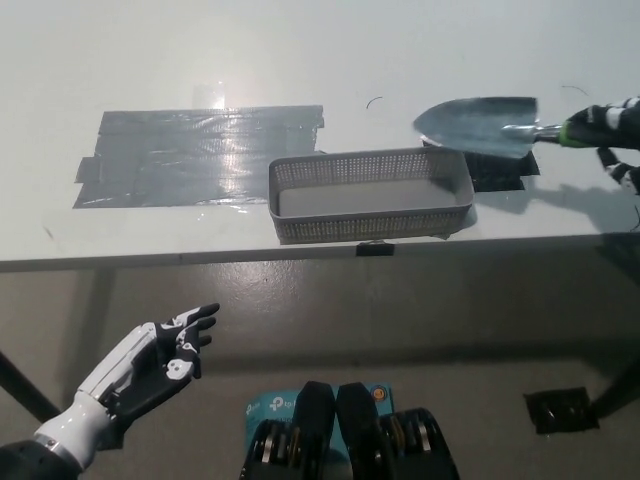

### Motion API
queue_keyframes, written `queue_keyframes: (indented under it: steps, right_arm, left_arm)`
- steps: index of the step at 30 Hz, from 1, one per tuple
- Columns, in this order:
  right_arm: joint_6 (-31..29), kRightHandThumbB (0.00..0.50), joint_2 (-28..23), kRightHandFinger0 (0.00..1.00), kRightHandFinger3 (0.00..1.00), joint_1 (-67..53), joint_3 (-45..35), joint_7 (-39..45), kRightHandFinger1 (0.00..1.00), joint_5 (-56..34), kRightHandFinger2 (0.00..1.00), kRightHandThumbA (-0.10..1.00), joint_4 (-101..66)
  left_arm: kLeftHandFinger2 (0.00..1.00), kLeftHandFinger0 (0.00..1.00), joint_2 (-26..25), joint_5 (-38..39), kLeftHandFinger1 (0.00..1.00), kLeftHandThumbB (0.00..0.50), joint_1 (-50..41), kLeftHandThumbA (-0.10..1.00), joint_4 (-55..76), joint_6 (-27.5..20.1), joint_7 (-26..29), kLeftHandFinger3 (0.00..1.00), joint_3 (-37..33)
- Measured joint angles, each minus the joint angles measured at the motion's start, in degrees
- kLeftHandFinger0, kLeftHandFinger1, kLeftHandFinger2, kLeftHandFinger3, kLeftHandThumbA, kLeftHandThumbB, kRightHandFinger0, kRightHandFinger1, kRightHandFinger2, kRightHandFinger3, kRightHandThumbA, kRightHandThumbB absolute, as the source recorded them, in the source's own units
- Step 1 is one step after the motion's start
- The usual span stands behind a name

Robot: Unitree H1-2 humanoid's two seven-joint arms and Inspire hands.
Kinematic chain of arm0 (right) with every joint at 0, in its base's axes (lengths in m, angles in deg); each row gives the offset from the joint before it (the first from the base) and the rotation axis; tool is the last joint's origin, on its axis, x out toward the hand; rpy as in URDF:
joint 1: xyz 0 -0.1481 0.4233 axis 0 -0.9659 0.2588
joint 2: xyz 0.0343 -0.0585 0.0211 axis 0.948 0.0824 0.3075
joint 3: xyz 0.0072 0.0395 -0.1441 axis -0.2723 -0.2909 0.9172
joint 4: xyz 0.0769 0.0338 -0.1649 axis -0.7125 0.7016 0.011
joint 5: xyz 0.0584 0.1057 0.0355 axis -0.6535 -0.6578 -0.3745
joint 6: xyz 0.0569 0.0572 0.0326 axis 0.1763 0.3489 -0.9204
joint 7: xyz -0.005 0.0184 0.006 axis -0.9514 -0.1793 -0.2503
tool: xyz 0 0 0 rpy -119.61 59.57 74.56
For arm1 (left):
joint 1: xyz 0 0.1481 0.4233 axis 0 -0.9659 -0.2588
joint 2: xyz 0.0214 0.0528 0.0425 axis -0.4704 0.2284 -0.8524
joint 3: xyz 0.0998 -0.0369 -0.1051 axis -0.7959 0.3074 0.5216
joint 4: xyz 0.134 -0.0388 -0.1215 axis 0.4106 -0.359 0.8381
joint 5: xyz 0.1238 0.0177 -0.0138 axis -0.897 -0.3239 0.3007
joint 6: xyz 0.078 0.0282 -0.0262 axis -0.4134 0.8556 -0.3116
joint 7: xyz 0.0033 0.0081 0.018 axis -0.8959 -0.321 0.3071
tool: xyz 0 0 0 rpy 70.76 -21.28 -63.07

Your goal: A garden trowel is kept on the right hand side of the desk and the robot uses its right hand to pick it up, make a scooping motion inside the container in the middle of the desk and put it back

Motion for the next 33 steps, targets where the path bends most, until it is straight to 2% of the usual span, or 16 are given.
queue_keyframes:
  steps: [1, 2, 4, 8, 9, 11, 12, 17, 18, 21, 23, 25, 26, 29, 31, 33]
  right_arm:
    - [-0.16, 0.1, 0.06, 0.0, 0.34, 0.0, 0.01, 0.09, 0.15, 0.3, 0.48, -0.1, -0.62]
    - [-0.24, 0.117, 0.08, 0.0, 0.32, 0.0, 0.01, 0.16, 0.15, 0.49, 0.45, -0.1, -1.09]
    - [-0.52, 0.116, 0.02, 0.0, 0.18, -0.04, 0.03, 0.28, 0.09, 0.86, 0.37, -0.1, -2.13]
    - [-0.95, 0.089, -0.02, 0.0, 0.06, -0.2, 0.19, 0.72, 0.1, 1.48, 0.38, -0.1, -2.64]
    - [-1.03, 0.083, -0.04, 0.0, 0.08, -0.2, 0.35, 0.82, 0.11, 1.71, 0.4, -0.1, -2.36]
    - [-1.32, 0.106, -0.06, 0.0, 0.07, -0.14, 0.6, 0.72, 0.1, 2.3, 0.4, -0.1, -1.03]
    - [-1.58, 0.078, -0.1, 0.0, 0.08, 0.01, 0.87, 0.55, 0.09, 2.88, 0.41, -0.1, 0.52]
    - [-3.28, 0.047, -0.72, 0.0, 0.1, 1.62, 2.14, -1.88, 0.14, 6.43, 0.48, -0.1, 9.58]
    - [-3.65, 0.001, -0.82, 0.0, 0.11, 2.21, 2.37, -2.41, 0.17, 6.88, 0.53, -0.1, 10.49]
    - [-4.42, 0.0, -1.17, 0.0, 0.17, 4.26, 4.25, -4.13, 0.19, 9.25, 0.54, -0.1, 11.81]
    - [-4.76, 0.036, -1.75, 0.0, 0.17, 5.76, 7.01, -6.0, 0.19, 10.29, 0.55, -0.1, 12.26]
    - [-4.94, 0.037, -2.33, 0.0, 0.19, 6.89, 9.95, -7.99, 0.18, 11.07, 0.56, -0.1, 12.31]
    - [-5.04, 0.075, -2.53, 0.0, 0.19, 7.35, 11.43, -8.97, 0.13, 11.46, 0.51, -0.1, 12.32]
    - [-5.17, 0.01, -2.63, 0.0, 0.19, 8.31, 16.07, -12.12, 0.03, 12.72, 0.41, -0.1, 12.12]
    - [-5.2, 0.0, -2.62, 0.0, 0.15, 8.69, 17.81, -13.48, 0.0, 13.4, 0.38, -0.1, 11.02]
    - [-5.34, 0.074, -2.58, 0.0, 0.05, 9.02, 19.5, -14.19, 0.0, 14.26, 0.29, -0.1, 9.01]
  left_arm:
    - [1.0, 1.0, 0.0, 0.0, 1.0, 0.184, 0.17, 0.75, 0.0, 0.0, -0.13, 1.0, 0.0]
    - [1.0, 1.0, 0.0, -0.01, 1.0, 0.17, 0.28, 0.75, -0.01, 0.0, -0.19, 1.0, 0.01]
    - [1.0, 1.0, 0.0, -0.01, 1.0, 0.17, 0.38, 0.76, -0.02, -0.01, -0.27, 1.0, 0.01]
    - [1.0, 1.0, 0.0, -0.02, 1.0, 0.192, 0.45, 0.77, -0.04, -0.01, -0.28, 1.0, 0.01]
    - [1.0, 1.0, 0.0, -0.01, 1.0, 0.182, 0.47, 0.77, -0.04, -0.01, -0.28, 1.0, 0.01]
    - [1.0, 1.0, 0.0, -0.02, 1.0, 0.19, 0.59, 0.77, -0.04, 0.01, -0.29, 1.0, 0.0]
    - [1.0, 1.0, 0.01, -0.02, 1.0, 0.198, 0.72, 0.77, -0.05, 0.01, -0.29, 1.0, -0.02]
    - [1.0, 1.0, -0.01, -0.02, 1.0, 0.199, 1.21, 0.78, -0.05, 0.05, -0.33, 1.0, -0.04]
    - [1.0, 1.0, -0.01, -0.02, 1.0, 0.193, 1.36, 0.78, -0.06, 0.05, -0.38, 1.0, -0.05]
    - [1.0, 1.0, -0.02, -0.02, 1.0, 0.194, 1.86, 0.79, -0.05, 0.11, -0.6, 1.0, -0.06]
    - [1.0, 1.0, -0.03, -0.02, 1.0, 0.189, 2.34, 0.78, -0.07, 0.15, -0.66, 1.0, -0.1]
    - [1.0, 1.0, -0.03, -0.02, 1.0, 0.189, 2.61, 0.79, -0.08, 0.16, -0.66, 1.0, -0.11]
    - [1.0, 1.0, -0.03, -0.02, 1.0, 0.185, 2.66, 0.79, -0.08, 0.17, -0.67, 1.0, -0.12]
    - [1.0, 1.0, -0.02, -0.02, 1.0, 0.191, 2.67, 0.79, -0.14, 0.2, -0.67, 1.0, -0.18]
    - [1.0, 1.0, -0.03, -0.01, 1.0, 0.184, 2.67, 0.79, -0.14, 0.26, -0.68, 1.0, -0.19]
    - [1.0, 1.0, -0.03, -0.01, 1.0, 0.186, 2.68, 0.79, -0.17, 0.28, -0.69, 1.0, -0.19]
